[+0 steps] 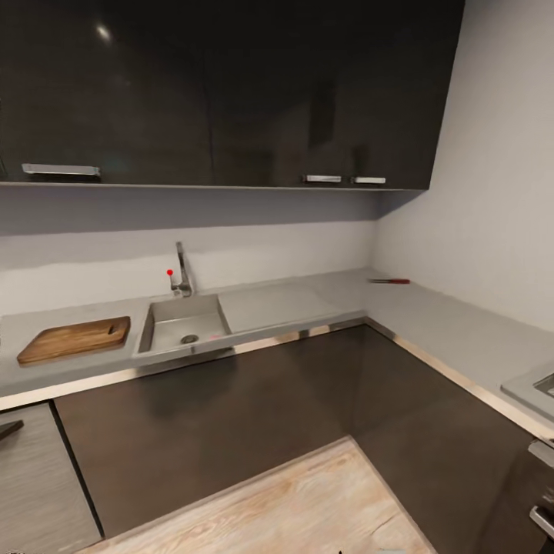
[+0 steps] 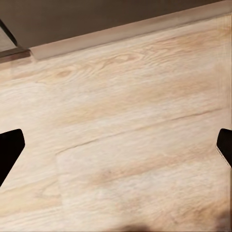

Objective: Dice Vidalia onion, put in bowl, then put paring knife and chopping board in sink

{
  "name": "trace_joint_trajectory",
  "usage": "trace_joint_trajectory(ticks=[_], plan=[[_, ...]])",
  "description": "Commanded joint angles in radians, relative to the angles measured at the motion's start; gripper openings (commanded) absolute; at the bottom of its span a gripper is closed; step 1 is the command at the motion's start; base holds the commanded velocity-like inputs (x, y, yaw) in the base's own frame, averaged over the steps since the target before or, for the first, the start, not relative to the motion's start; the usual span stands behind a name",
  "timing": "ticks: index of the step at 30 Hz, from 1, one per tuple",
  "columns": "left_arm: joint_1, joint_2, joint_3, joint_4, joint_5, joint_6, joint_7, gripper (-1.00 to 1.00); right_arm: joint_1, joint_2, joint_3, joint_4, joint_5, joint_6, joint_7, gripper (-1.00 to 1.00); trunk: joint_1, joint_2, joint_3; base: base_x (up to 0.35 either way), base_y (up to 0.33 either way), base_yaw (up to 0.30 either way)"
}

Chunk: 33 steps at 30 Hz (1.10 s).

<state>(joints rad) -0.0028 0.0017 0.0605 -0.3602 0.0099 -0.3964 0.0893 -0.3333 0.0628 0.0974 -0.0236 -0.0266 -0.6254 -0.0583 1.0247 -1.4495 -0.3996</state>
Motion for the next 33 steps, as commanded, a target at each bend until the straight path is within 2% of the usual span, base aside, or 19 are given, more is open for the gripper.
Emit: trace_joint_trajectory(ticks=[1, 7, 24, 33], plan=[[0.0, 0.0, 0.001, 0.0, 0.001, -0.002, 0.001, 1.0, 0.0, 0.0, 0.008, 0.001, -0.003, -0.002, -0.006, 1.0, 0.0, 0.0, -0.001, 0.208, -0.25, 0.211], [0.0, 0.0, 0.001, 0.0, 0.002, -0.002, 0.001, 1.0, -0.001, 0.002, 0.008, 0.001, -0.003, -0.002, -0.006, 1.0, 0.0, 0.0, -0.001, 0.139, -0.163, 0.215], [0.0, 0.0, 0.001, 0.0, 0.001, -0.002, 0.001, 1.0, 0.0, 0.002, 0.008, 0.001, -0.003, -0.002, -0.006, 1.0, 0.0, 0.0, -0.001, 0.006, -0.012, 0.233], [0.0, 0.0, 0.001, 0.0, 0.001, -0.002, 0.001, 1.0, 0.0, 0.002, 0.009, 0.001, -0.003, -0.001, -0.006, 1.0, 0.0, 0.0, -0.001, 0.012, -0.219, 0.241]])
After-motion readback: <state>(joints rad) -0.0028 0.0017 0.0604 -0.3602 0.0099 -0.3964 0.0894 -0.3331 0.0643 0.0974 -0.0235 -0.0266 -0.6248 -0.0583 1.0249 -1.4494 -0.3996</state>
